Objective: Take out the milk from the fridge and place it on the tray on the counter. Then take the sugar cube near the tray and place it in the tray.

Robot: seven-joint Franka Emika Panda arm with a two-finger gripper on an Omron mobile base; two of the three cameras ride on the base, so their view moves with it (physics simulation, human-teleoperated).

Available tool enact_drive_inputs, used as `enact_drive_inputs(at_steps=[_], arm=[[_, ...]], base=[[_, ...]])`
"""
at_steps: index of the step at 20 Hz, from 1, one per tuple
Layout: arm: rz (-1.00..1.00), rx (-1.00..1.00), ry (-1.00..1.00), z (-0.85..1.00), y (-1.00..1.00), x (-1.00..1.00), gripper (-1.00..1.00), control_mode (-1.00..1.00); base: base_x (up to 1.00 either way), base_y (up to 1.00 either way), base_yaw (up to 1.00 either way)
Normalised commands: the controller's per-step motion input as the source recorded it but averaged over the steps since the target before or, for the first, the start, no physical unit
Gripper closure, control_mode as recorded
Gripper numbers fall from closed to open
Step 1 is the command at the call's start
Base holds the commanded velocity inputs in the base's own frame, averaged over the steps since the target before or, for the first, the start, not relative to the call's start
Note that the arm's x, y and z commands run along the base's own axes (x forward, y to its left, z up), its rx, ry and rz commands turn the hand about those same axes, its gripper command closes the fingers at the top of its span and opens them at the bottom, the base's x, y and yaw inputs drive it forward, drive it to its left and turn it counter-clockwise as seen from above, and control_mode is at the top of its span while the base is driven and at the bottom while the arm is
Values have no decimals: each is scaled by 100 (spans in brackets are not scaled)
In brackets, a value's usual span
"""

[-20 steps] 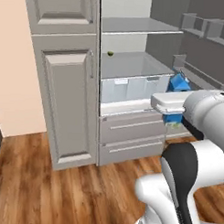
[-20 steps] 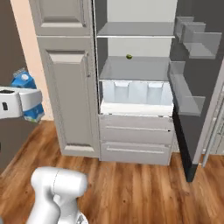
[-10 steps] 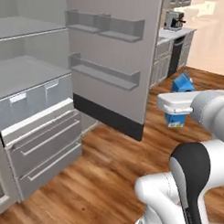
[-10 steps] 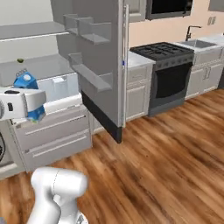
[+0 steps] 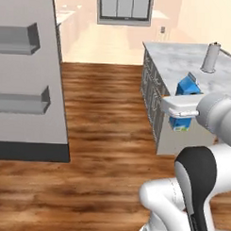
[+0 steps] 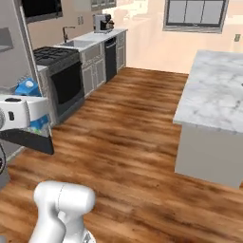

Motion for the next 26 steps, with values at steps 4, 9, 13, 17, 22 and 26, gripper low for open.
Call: enact_drive_inputs(at_steps=[4, 9, 13, 17, 22, 26], arm=[[0, 0, 0, 0, 0, 0, 100, 100], [0, 0, 0, 0, 0, 0, 100, 100], [0, 0, 0, 0, 0, 0, 100, 100], [0, 0, 0, 0, 0, 0, 100, 100], [0, 0, 0, 0, 0, 0, 100, 100], [0, 0, 0, 0, 0, 0, 100, 100]], base=[[0, 0, -92], [44, 9, -47], [100, 56, -5], [100, 42, 17], [100, -35, 41], [98, -19, 53]])
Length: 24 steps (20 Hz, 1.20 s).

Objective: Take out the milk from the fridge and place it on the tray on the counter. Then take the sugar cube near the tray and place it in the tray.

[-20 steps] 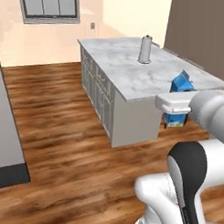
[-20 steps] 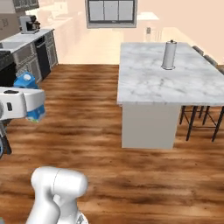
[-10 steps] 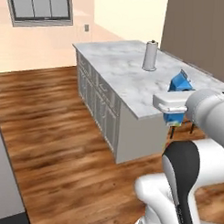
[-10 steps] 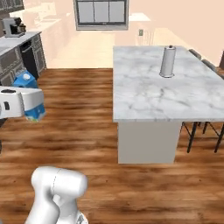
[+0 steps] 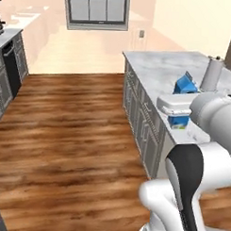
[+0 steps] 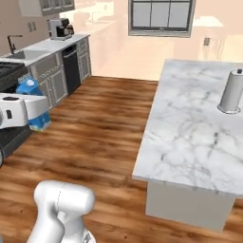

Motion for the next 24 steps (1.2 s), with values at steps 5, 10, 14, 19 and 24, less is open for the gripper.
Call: enact_drive_inputs(at_steps=[5, 10, 14, 19, 24], arm=[[0, 0, 0, 0, 0, 0, 100, 100], [0, 0, 0, 0, 0, 0, 100, 100], [0, 0, 0, 0, 0, 0, 100, 100], [0, 0, 0, 0, 0, 0, 100, 100], [0, 0, 0, 0, 0, 0, 100, 100]], base=[[76, -20, 53], [35, -16, 46], [14, 52, 19], [28, 67, 14], [61, 2, 12]])
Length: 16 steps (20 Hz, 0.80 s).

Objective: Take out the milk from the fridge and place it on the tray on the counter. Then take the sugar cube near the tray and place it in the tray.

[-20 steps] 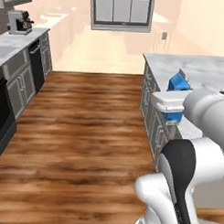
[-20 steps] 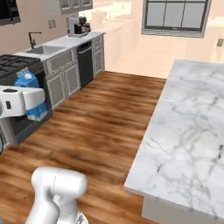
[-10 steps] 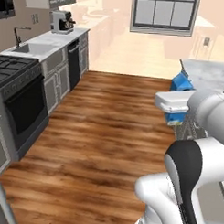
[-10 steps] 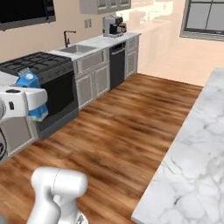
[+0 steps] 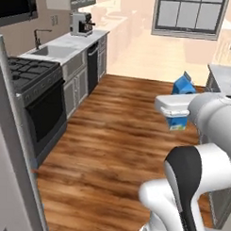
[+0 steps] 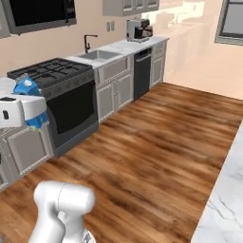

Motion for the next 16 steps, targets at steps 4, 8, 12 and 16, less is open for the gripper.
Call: enact_drive_inputs(at_steps=[4, 8, 12, 16], arm=[[0, 0, 0, 0, 0, 0, 100, 100], [0, 0, 0, 0, 0, 0, 100, 100], [0, 0, 0, 0, 0, 0, 100, 100], [0, 0, 0, 0, 0, 0, 100, 100]], base=[[80, -38, 27], [99, -3, 34], [95, 1, 37], [82, 2, 43]])
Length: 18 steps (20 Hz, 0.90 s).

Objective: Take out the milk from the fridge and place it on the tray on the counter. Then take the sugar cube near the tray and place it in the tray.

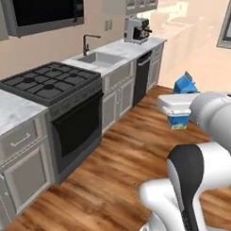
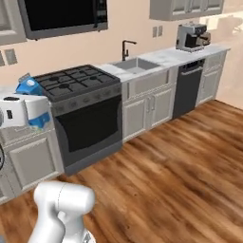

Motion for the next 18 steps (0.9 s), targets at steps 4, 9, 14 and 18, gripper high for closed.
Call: enact_drive_inputs(at_steps=[4, 9, 14, 18], arm=[[0, 0, 0, 0, 0, 0, 100, 100], [0, 0, 0, 0, 0, 0, 100, 100], [0, 0, 0, 0, 0, 0, 100, 100], [0, 0, 0, 0, 0, 0, 100, 100]], base=[[93, 3, 50], [100, 15, 62], [100, 4, 68], [93, 18, 61]])
